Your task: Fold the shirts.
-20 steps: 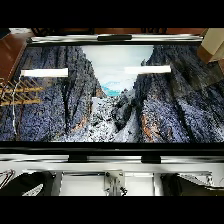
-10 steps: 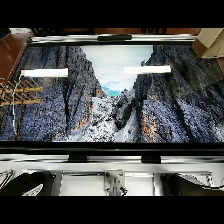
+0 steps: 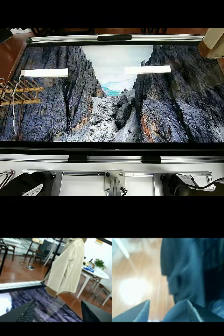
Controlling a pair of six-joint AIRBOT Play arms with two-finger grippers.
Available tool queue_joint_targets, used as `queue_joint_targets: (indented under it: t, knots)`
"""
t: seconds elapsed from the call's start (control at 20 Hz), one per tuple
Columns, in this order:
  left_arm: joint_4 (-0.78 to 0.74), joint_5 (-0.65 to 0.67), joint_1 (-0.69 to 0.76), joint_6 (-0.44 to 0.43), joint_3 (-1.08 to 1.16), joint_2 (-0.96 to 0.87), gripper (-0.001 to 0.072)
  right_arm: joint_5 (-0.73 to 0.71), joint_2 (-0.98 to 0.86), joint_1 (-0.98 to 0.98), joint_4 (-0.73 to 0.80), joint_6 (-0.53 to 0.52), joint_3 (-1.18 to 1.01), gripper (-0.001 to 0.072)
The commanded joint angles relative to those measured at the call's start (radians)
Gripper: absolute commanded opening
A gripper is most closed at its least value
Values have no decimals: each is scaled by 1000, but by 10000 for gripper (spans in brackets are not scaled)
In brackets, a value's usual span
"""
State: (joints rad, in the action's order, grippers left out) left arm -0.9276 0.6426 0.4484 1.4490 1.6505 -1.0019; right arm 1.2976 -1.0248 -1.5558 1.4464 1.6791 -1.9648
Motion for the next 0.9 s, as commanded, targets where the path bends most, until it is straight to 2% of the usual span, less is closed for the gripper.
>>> queue_joint_targets:
  t: [0.0, 0.1, 0.2, 0.25, 0.3, 0.4, 0.55, 0.6, 0.7, 0.85]
  knots:
    - [-1, 54, 0, -7, 0, -1, 667, 152, 68, 0, -91, -29, 0, 592]
    - [-40, 91, 0, -40, 0, -2, 666, 291, 73, 0, -211, -43, 3, 591]
    - [-153, 170, 0, -37, 0, -15, 666, 449, 34, 0, -504, -56, 65, 591]
    - [-235, 233, 0, -11, 0, -30, 666, 520, 8, 14, -644, -50, 103, 590]
    - [-343, 315, 0, 48, 0, -54, 665, 563, -9, 81, -682, -50, 149, 590]
    - [-554, 518, 0, 113, 0, -126, 665, 557, 9, 312, -588, -83, 237, 591]
    - [-806, 825, -8, 109, 0, -256, 666, 492, 14, 821, -238, -68, 356, 591]
    - [-819, 912, -26, 109, 0, -300, 666, 459, 12, 996, -155, -24, 406, 591]
    - [-764, 1025, -69, 135, 0, -379, 666, 406, -13, 1284, -129, 39, 520, 591]
    - [-683, 1013, -109, 289, -8, -439, 670, 354, -94, 1559, -109, 114, 645, 591]
